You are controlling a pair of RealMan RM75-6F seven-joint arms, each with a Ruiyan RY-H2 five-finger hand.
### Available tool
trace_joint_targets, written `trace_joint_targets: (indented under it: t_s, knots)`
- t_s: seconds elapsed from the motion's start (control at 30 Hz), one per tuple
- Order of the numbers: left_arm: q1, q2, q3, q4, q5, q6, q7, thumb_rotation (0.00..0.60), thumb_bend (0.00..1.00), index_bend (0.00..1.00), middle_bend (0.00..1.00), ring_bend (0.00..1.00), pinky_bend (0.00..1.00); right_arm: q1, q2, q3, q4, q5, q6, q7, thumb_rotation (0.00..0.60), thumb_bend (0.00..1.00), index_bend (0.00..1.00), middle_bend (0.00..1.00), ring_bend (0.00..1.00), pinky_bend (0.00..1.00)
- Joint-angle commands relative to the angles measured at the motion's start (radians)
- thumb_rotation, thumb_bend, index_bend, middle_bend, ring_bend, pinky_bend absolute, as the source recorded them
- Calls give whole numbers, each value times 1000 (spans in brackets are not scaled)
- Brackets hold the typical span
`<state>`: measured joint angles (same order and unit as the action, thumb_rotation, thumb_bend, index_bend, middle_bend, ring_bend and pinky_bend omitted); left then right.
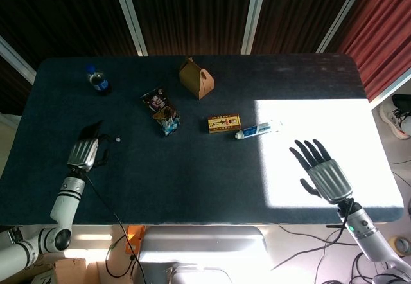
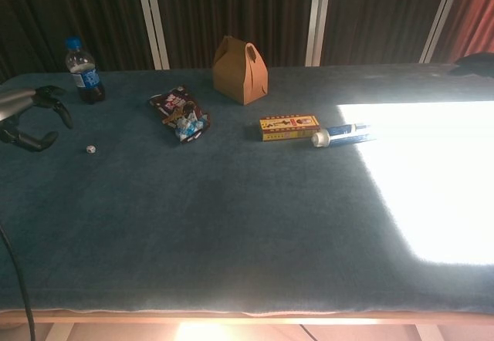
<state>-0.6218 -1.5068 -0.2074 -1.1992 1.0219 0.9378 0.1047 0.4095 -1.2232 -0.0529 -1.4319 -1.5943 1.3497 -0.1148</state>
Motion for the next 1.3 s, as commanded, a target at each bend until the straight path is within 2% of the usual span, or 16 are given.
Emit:
trace_joint_targets:
  t_s: [0.03,0.47,1.3]
  knots:
    - [-25,-39,-15,61,-24,-36,10,600,568,396,0,0,30,3,-7,9,7,9,-23,-1,600,312,0,0,0,0]
    - [-68,-124,-17,205,-43,-106,45,600,571,353,0,0,30,10,-21,31,-6,43,-105,-55,600,312,0,0,0,0]
    - [-88,-184,-9,306,-82,-163,141,600,573,309,0,0,30,3,-9,50,-40,77,-160,-95,600,312,0,0,0,0]
